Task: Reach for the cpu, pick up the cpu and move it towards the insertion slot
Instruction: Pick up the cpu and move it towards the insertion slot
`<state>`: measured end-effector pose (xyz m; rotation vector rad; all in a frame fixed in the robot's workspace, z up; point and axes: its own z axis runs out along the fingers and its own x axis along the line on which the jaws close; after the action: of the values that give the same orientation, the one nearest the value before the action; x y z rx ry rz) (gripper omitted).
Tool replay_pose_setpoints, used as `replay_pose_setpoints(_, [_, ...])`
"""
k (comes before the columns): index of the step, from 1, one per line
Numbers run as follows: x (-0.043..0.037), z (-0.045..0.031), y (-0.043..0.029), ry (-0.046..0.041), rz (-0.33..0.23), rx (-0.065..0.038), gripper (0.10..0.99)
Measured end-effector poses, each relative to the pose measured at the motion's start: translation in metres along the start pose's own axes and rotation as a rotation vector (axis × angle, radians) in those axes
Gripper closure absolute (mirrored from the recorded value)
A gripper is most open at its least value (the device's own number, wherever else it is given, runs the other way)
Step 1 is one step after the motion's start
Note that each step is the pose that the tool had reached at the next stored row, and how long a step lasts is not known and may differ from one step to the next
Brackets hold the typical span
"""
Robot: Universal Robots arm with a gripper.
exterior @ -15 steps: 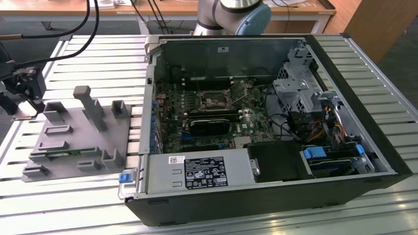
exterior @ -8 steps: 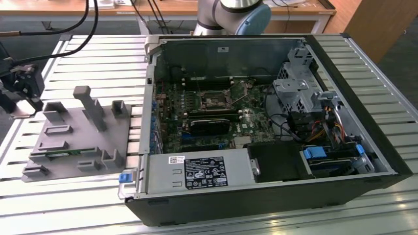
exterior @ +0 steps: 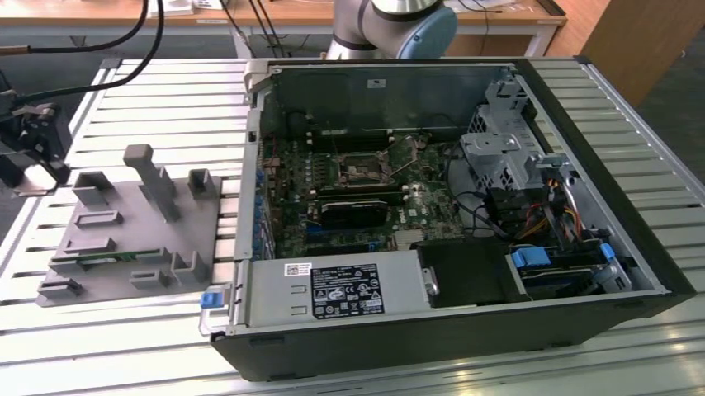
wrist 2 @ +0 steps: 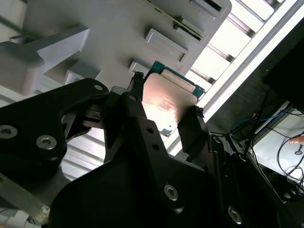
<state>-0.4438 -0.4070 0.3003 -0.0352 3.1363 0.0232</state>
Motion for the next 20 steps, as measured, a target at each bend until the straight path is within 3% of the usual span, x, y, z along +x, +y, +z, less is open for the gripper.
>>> replay_pose_setpoints(20, [-0.0001, -0.0171, 0.0004, 0.0001, 0.000, 0.002, 0.545])
